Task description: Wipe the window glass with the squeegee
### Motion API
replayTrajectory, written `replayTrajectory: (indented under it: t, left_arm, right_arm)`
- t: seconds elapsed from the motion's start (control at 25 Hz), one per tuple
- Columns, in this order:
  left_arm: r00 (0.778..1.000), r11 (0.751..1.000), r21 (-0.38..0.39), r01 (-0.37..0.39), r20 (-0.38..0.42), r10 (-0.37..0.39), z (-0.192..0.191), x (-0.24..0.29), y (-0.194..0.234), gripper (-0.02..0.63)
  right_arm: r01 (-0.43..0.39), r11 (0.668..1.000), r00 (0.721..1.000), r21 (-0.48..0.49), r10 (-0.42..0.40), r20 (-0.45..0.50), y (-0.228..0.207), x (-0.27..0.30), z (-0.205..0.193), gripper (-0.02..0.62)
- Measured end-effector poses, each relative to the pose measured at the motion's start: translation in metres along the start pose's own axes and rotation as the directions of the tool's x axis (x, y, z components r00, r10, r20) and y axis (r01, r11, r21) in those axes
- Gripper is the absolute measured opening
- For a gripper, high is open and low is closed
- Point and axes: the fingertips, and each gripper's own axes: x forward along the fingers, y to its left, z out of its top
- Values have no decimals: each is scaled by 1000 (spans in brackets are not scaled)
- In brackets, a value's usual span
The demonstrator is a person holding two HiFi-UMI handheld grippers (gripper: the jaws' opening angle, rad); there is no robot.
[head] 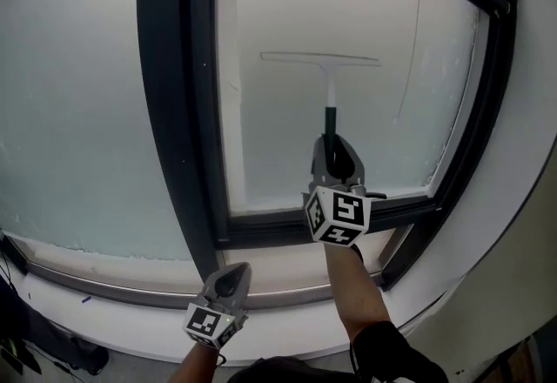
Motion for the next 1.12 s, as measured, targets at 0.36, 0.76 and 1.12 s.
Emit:
replayTrajectory:
  t: [0.36, 0.76, 1.12]
  left_arm:
    - [994, 997, 10, -77, 73, 76, 20, 23, 11, -2]
    - [994, 995, 37, -90, 71, 87, 23, 46, 15, -2]
    - [999, 998, 47, -43, 28, 41, 16, 57, 0, -2]
  right_arm:
    - [-3, 1000, 994, 10, 2, 112, -30, 76, 59, 95]
    - [-6, 1000, 992, 11, 4, 124, -46, 100, 59, 95]
    - [-14, 1000, 994, -13, 15, 111, -47, 100, 50, 95]
